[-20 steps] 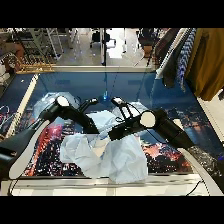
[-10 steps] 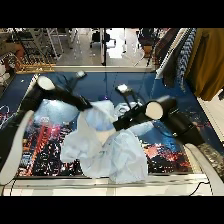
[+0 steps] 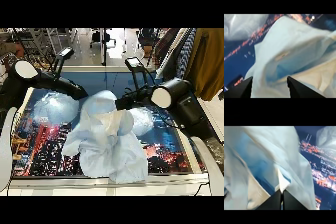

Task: Fold the clothes and pants, and hang the long-sleeved shirts on hangers.

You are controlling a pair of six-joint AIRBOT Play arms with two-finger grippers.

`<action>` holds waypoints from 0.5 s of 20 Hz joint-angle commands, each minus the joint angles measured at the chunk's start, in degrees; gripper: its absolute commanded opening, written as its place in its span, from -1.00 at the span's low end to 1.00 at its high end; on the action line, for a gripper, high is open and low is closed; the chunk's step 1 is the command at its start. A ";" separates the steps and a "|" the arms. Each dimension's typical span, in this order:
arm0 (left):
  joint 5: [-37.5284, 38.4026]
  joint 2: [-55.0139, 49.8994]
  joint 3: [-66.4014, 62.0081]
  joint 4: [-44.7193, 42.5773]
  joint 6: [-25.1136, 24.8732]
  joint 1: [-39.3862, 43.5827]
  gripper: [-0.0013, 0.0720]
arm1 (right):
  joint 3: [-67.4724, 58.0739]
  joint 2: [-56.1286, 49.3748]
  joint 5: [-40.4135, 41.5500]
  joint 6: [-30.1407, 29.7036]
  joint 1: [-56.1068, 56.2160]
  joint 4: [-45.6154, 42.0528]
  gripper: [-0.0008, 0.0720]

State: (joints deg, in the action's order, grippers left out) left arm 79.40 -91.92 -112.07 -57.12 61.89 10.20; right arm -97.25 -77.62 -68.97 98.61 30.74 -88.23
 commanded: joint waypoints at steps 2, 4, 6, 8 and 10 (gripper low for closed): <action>17.55 -0.63 -0.26 -11.82 10.67 -3.23 -0.24 | -0.52 -5.40 5.68 1.42 0.04 0.87 -0.91; 21.31 1.05 1.57 -20.17 14.51 -8.13 -0.35 | 0.09 -7.48 4.79 0.96 0.04 1.77 -0.90; 19.85 4.98 7.28 -25.70 14.82 -14.88 -0.35 | 1.60 -8.09 4.50 0.70 0.02 1.99 -0.90; 15.02 10.03 15.78 -30.93 14.86 -23.02 -0.35 | 3.13 -8.11 4.72 -0.87 0.02 2.01 -0.90; 6.67 15.32 26.10 -34.01 15.82 -31.87 -0.32 | 4.00 -8.13 5.77 -1.73 0.02 2.10 -0.90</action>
State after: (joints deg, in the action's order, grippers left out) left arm 93.12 -82.56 -96.88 -83.07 75.55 -11.29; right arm -94.63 -85.23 -64.20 98.45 30.74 -86.59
